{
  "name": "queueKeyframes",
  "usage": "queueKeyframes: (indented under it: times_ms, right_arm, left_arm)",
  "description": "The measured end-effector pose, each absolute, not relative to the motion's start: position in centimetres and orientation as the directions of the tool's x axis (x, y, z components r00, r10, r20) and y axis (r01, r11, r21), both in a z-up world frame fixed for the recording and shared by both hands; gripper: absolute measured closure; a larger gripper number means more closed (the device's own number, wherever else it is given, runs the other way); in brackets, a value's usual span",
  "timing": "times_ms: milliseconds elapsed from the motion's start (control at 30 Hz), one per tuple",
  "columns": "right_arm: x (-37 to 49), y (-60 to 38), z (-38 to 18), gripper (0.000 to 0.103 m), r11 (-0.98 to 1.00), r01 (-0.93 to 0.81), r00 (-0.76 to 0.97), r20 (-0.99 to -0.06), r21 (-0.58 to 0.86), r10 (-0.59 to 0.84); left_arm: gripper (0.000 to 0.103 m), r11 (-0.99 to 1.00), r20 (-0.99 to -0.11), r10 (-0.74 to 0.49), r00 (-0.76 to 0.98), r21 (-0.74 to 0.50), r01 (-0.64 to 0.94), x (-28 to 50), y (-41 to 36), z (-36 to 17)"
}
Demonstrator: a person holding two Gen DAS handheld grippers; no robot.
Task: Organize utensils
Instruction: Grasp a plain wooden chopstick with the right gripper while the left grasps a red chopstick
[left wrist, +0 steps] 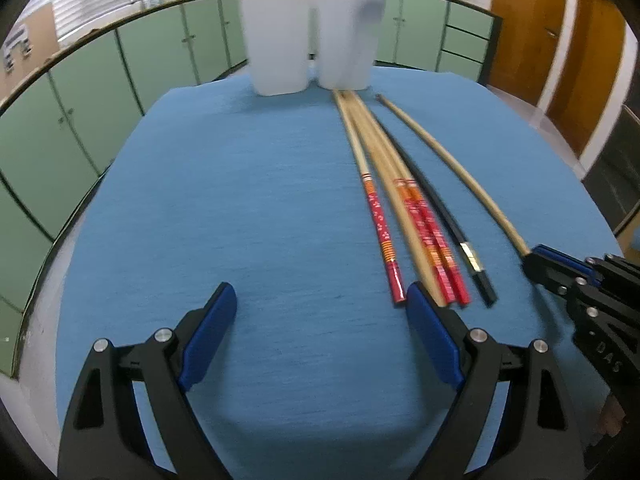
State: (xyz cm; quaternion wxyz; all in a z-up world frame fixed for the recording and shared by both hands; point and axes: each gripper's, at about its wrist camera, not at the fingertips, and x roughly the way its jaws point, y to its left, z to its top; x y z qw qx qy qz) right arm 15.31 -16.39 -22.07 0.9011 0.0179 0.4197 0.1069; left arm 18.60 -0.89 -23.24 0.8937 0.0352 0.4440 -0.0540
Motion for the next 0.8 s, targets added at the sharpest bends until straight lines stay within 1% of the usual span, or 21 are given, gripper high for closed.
queueKeyframes:
  times_ms: [67, 233, 300, 400, 467, 600, 700, 733, 767, 800]
  right_arm:
    - [15.2, -16.5, -22.1, 0.095, 0.975, -0.184, 0.623, -0.751, 0.128, 0.216]
    - [14.5, -17.0, -22.1, 0.079, 0.961, -0.224, 0.615, -0.742, 0.16, 0.267]
    - [14.2, -17.2, -22.1, 0.079, 0.959, -0.229, 0.614, -0.739, 0.168, 0.276]
    - [14.0, -17.3, -22.0, 0.079, 0.959, -0.23, 0.613, -0.74, 0.167, 0.276]
    - [14.1, -17.2, -22.0, 0.079, 0.96, -0.229, 0.613, -0.742, 0.161, 0.27]
    - [14.6, -16.8, -22.0, 0.079, 0.963, -0.227, 0.616, -0.744, 0.145, 0.258]
    - [15.0, -16.9, -22.1, 0.086, 0.964, -0.221, 0.616, -0.746, 0.147, 0.255]
    - [15.0, -17.0, -22.1, 0.091, 0.964, -0.218, 0.615, -0.746, 0.15, 0.255]
    - [14.9, -17.2, -22.1, 0.093, 0.965, -0.215, 0.616, -0.745, 0.153, 0.255]
    - [15.0, -17.2, -22.1, 0.096, 0.964, -0.213, 0.615, -0.745, 0.156, 0.257]
  left_arm:
    - [0.018, 0.994, -0.797, -0.053, 0.601, 0.013, 0.106, 18.5, -0.2, -23.2]
    - [0.02, 0.995, -0.795, -0.057, 0.603, 0.001, 0.096, 17.8, 1.3, -22.9]
    - [0.021, 0.995, -0.793, -0.063, 0.606, -0.005, 0.097, 17.6, 1.3, -22.8]
    - [0.025, 0.995, -0.792, -0.066, 0.606, -0.005, 0.103, 18.0, 1.1, -22.8]
    - [0.032, 0.993, -0.789, -0.074, 0.609, -0.005, 0.114, 18.2, 0.7, -22.7]
    - [0.039, 0.992, -0.785, -0.082, 0.615, -0.006, 0.125, 18.4, 0.0, -22.8]
    - [0.049, 0.99, -0.781, -0.096, 0.617, -0.011, 0.139, 18.5, -0.5, -22.8]
    - [0.055, 0.989, -0.78, -0.107, 0.617, -0.018, 0.149, 18.5, -0.6, -22.8]
    - [0.06, 0.988, -0.779, -0.113, 0.617, -0.023, 0.153, 18.4, -0.8, -22.8]
    - [0.063, 0.988, -0.778, -0.115, 0.617, -0.023, 0.154, 18.4, -0.8, -22.8]
